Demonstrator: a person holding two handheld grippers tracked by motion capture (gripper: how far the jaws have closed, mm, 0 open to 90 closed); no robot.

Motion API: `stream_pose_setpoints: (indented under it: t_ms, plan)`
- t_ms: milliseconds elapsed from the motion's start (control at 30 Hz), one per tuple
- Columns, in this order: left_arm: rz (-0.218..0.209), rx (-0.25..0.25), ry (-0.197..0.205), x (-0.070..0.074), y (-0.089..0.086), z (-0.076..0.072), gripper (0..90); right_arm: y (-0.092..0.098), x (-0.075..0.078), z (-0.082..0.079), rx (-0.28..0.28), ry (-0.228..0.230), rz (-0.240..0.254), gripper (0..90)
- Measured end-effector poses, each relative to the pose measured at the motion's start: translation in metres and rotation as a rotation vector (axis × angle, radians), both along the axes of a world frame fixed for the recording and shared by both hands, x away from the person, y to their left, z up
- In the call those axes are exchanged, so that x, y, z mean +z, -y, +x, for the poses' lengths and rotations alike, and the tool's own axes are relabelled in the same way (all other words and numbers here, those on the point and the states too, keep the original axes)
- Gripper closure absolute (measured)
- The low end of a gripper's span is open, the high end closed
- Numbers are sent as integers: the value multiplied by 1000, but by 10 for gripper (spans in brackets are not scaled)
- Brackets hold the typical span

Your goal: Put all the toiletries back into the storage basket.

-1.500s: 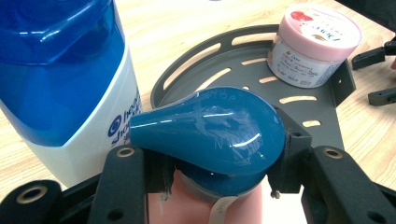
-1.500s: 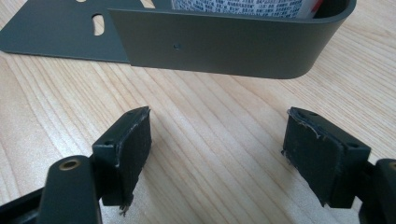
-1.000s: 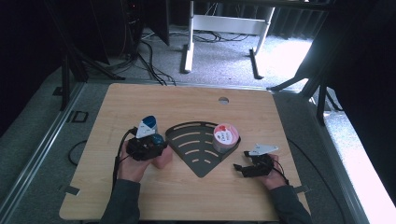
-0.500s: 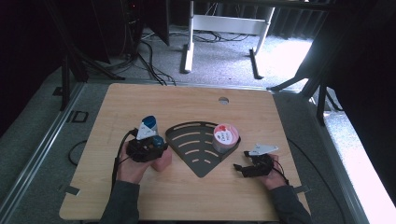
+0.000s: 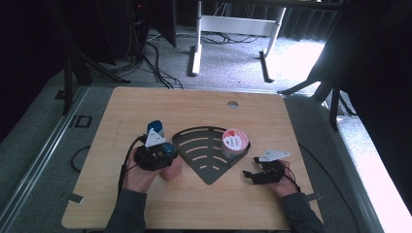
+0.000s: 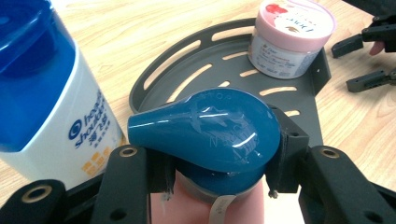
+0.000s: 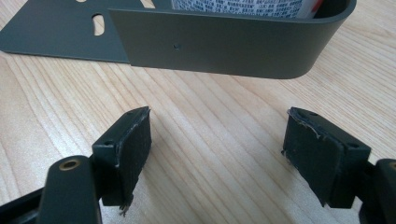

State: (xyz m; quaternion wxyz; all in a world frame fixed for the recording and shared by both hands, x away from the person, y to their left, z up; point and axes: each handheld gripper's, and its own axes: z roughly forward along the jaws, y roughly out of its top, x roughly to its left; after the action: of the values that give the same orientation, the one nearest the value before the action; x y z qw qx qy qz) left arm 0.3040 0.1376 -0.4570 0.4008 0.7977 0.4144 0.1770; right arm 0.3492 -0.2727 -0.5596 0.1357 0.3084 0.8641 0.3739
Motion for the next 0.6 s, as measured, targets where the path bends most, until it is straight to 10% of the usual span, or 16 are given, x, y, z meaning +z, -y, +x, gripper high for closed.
stream_pose_setpoints:
  t_ms: [600]
  plan:
    - [-13,-95,-18,1,18,-6,527,0,0,0,-1,0,1,232]
